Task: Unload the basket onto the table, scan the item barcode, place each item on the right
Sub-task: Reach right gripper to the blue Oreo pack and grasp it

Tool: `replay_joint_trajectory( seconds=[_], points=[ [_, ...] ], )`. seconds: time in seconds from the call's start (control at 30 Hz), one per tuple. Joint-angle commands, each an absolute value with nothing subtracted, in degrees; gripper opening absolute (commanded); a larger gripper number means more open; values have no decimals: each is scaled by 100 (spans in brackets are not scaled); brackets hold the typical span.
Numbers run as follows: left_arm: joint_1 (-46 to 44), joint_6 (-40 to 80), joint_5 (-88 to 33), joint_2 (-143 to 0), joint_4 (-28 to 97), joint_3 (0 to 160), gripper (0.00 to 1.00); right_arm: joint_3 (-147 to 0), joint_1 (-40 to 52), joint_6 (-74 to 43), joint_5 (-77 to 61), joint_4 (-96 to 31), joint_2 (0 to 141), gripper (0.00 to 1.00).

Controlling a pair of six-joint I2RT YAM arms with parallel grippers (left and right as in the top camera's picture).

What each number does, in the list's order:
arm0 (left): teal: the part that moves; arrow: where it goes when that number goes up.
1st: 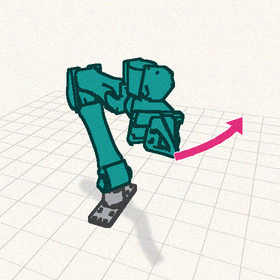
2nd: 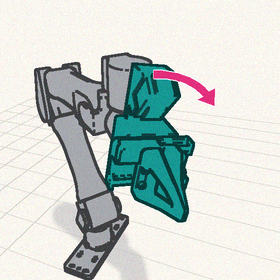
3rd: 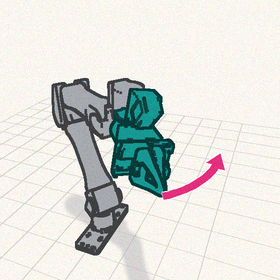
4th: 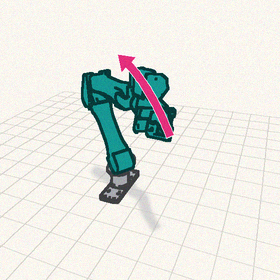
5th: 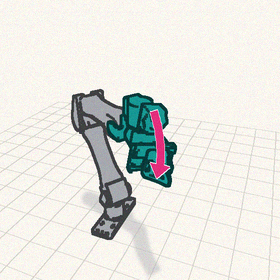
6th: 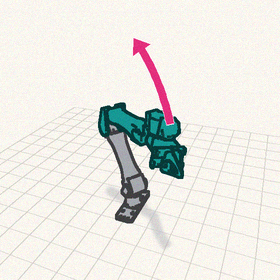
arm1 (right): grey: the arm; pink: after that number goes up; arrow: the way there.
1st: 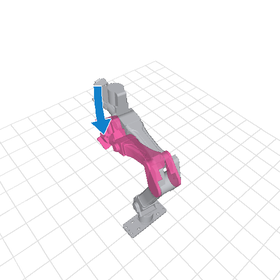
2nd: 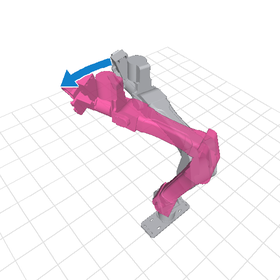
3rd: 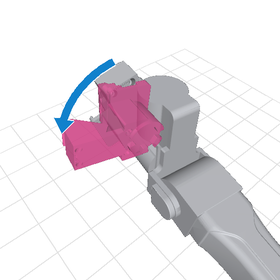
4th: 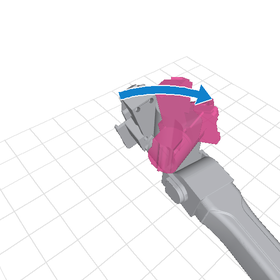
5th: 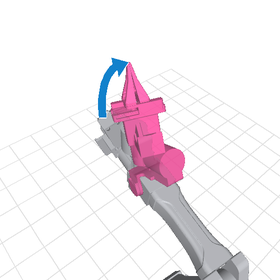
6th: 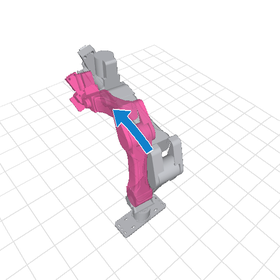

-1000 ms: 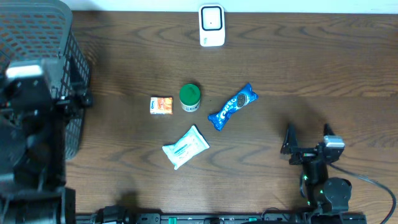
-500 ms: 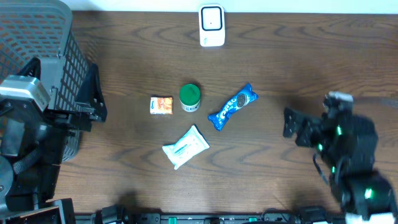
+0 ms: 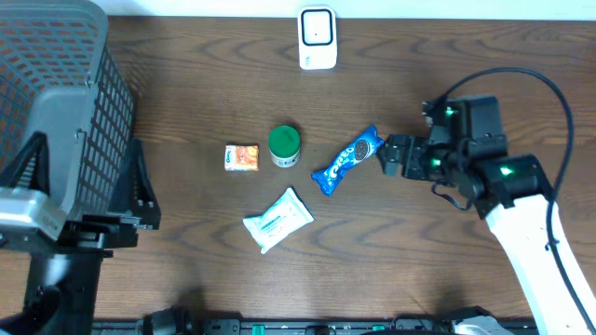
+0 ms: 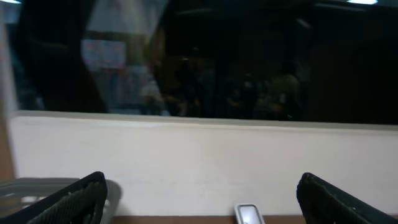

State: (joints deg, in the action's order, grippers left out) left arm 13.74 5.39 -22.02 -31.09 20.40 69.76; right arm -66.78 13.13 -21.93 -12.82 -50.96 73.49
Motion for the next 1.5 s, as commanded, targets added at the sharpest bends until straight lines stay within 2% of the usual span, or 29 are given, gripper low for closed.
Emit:
replay_joint_trajectory(
  seconds=[0.0,0.3,0.6,0.73,0.9,1.1,1.27,1.47],
  points=[
    [1398,572,-1747,-2921,2008,6827,98,-7192,1686,-2633,-558,-5266,7354,99],
    [1398,611,-1511,-2945,2132,6770,98,-7931,2744,-3083,1337,-5332,7655,99],
    [1398,438,-1562,-2910,2206,6718,98,-10230,2910,-2871,1358,-6431,9701,99],
    [1398,436,-1601,-2515,2150,6359,98,-11498,2847,-3378,1323,-7229,10735,99],
    [1271,484,-1752,-1837,2106,5655,97,-12875,2790,-3428,985,-7835,11773,99],
    [617,480,-1726,-1774,1916,5205,98,-13155,2633,-4049,845,-8464,12217,99],
    [215,478,-1723,-1741,1767,5076,98,-13146,2687,-3586,659,-8639,12237,99],
    [-5,456,-1199,-1177,1658,4783,98,-13146,2705,-3898,283,-8449,12352,99]
  ],
)
